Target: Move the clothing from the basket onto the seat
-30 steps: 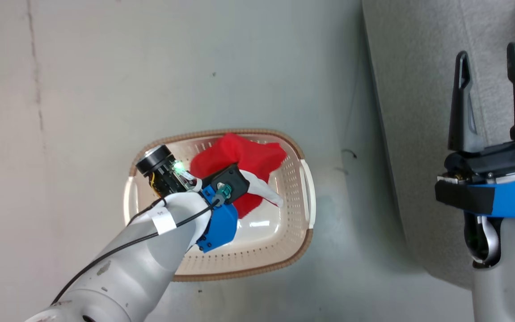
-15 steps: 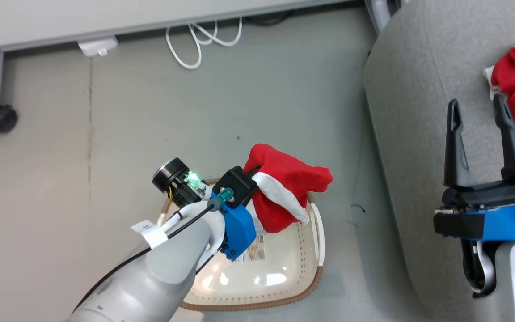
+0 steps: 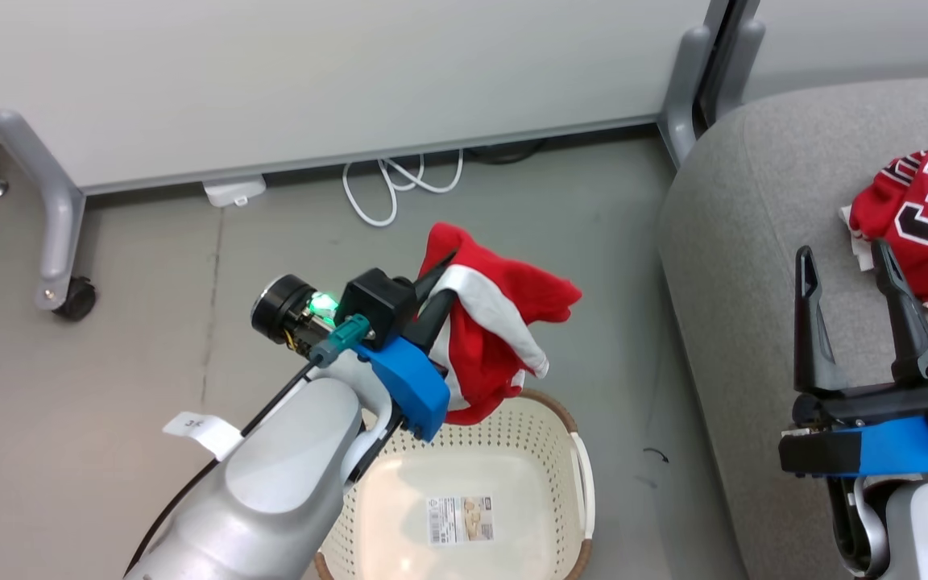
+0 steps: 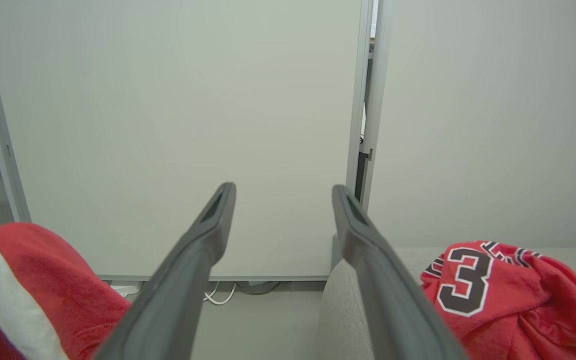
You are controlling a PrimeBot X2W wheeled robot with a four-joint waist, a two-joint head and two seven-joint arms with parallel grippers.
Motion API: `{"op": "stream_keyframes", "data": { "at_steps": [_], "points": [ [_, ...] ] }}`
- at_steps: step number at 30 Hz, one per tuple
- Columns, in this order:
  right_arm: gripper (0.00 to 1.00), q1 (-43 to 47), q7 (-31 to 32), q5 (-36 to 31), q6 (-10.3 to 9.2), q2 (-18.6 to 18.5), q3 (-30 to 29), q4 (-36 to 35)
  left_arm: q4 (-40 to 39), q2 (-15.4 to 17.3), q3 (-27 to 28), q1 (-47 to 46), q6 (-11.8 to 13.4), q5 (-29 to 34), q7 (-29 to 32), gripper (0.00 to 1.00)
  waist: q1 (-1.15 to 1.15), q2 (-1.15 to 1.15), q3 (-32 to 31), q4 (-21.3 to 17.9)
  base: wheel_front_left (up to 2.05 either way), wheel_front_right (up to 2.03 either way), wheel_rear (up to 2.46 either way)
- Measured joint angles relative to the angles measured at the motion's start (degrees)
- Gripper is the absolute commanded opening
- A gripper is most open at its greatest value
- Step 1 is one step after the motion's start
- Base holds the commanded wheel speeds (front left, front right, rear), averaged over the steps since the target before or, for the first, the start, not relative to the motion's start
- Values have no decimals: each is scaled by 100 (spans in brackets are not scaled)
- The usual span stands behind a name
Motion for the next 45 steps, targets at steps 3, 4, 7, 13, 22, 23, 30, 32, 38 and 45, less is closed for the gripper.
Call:
{"op": "stream_keyframes", "data": {
  "at_steps": [3, 4, 7, 13, 22, 23, 30, 32, 38, 45],
  "points": [
    [100, 71, 1, 3, 0, -1, -5, 21, -253, 0, 250, 48, -1, 19, 0, 0, 0, 0, -148, 27, 0, 0, 0],
    [100, 88, 0, 7, 0, 0, -1, 27, -324, -1, 332, 65, -1, 30, 0, 0, 0, 0, -189, 36, 0, 0, 0],
    [100, 131, 1, 38, 0, -1, 21, 40, -490, -5, 504, 91, -2, 73, 0, 0, 0, 0, -300, 52, 0, 0, 0],
    [100, 247, 0, 80, 0, 0, 60, 65, -716, -70, 587, 132, -4, 96, -1, 0, 0, 0, -478, 68, 0, 0, 0],
    [100, 338, 0, 115, 0, 0, 89, 80, -1147, -165, 289, 55, -31, -134, 41, 0, 0, 0, -592, 89, 0, 0, 0],
    [100, 339, 0, 125, 0, 0, 92, 80, -1196, -160, 260, 52, -31, -144, 63, 0, 0, 0, -593, 89, 0, 0, 0],
    [100, 344, 0, 157, 0, 0, 125, 66, -1425, -115, 151, 49, -31, -152, 159, 0, 0, 0, -545, 104, 0, 0, 0],
    [100, 343, 0, 168, 0, 0, 175, 53, -1457, -107, 132, 50, -30, -152, 179, 0, 1, 0, -533, 111, 0, 0, 0],
    [100, 320, 1, 152, 0, -5, 554, -41, -1482, -81, 105, 51, -23, -176, 190, 0, 1, 0, -508, 124, 0, 0, 0],
    [100, 254, 0, 190, 0, -159, 1313, -124, -1449, -47, 107, -16, 3, -192, 189, 0, 1, 0, -472, 147, 0, 0, 0]
  ]
}}
